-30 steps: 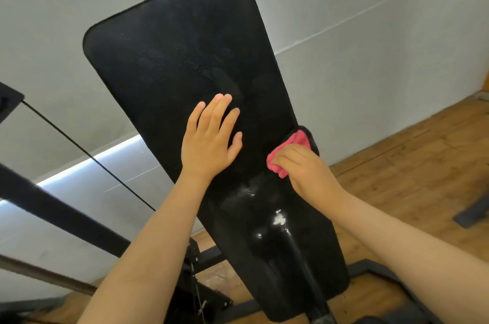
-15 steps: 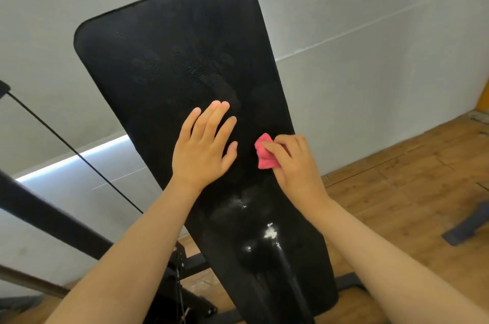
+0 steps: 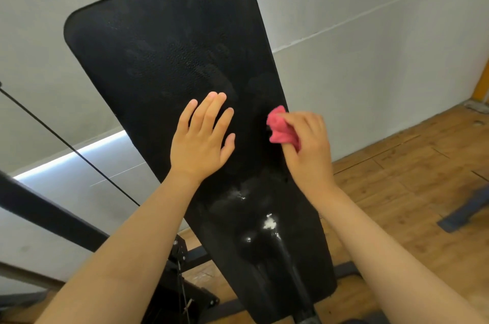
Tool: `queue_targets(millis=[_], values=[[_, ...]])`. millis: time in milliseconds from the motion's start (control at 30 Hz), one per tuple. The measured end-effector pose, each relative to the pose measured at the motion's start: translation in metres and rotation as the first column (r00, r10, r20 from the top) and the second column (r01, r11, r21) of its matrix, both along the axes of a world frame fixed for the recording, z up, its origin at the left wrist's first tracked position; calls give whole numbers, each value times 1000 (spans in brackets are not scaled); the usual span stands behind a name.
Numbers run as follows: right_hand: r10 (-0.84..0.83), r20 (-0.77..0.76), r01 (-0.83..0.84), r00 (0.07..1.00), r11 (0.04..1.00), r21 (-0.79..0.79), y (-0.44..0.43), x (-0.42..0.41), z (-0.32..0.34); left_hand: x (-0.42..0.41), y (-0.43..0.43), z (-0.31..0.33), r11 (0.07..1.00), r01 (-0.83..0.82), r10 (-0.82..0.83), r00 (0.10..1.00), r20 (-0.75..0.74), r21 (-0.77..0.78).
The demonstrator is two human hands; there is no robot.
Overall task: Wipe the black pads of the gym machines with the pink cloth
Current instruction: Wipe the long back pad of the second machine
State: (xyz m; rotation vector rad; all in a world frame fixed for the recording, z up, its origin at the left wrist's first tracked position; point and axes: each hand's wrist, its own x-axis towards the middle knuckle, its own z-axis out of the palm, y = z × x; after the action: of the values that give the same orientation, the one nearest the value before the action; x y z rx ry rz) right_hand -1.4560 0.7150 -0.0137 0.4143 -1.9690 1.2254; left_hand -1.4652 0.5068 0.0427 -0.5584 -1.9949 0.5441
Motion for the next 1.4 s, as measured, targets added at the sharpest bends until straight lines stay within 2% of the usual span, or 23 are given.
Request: queue_targets(millis=[200, 367, 433, 533, 667, 833, 933, 1067, 1133, 1300, 1400], values=[[-46, -43, 49, 998, 996, 77, -34, -7, -5, 0, -1, -1, 1000, 0, 0, 1000, 6, -4], [88, 24, -91, 996, 964, 249, -36, 28, -69, -1, -1, -1, 1000, 0, 0, 1000, 10, -3], [129, 85, -148, 988, 951, 271, -34, 37, -85, -1, -1, -1, 1000, -3, 3, 1000, 3, -4], [120, 127, -141, 985, 975, 171, -29, 32, -71, -1, -1, -2, 1000, 8, -8, 1000, -2, 2], [-32, 27, 32, 999, 999, -3, -14, 6, -24, -1, -2, -2, 1000, 5, -5, 1000, -17, -2], [-117, 26, 118, 993, 993, -26, -20, -2, -34, -2, -1, -1, 1000, 7, -7, 1000, -7, -4], [-89, 97, 91, 991, 996, -18, -26, 16, -65, -1, -2, -2, 1000, 6, -6, 1000, -9, -5], [-2, 259, -19, 966, 997, 80, -17, 41, -112, -1, -1, -1, 1000, 1, -1, 1000, -14, -7], [22, 307, -51, 951, 995, 87, -6, 48, -116, -1, -1, -2, 1000, 3, -3, 1000, -8, -3], [-75, 182, 103, 980, 984, -147, 20, 21, -61, -1, -1, -1, 1000, 10, -10, 1000, -7, 3], [-71, 172, 100, 982, 981, -164, 11, 10, -56, -1, -1, -2, 1000, 14, -14, 1000, -4, 2]])
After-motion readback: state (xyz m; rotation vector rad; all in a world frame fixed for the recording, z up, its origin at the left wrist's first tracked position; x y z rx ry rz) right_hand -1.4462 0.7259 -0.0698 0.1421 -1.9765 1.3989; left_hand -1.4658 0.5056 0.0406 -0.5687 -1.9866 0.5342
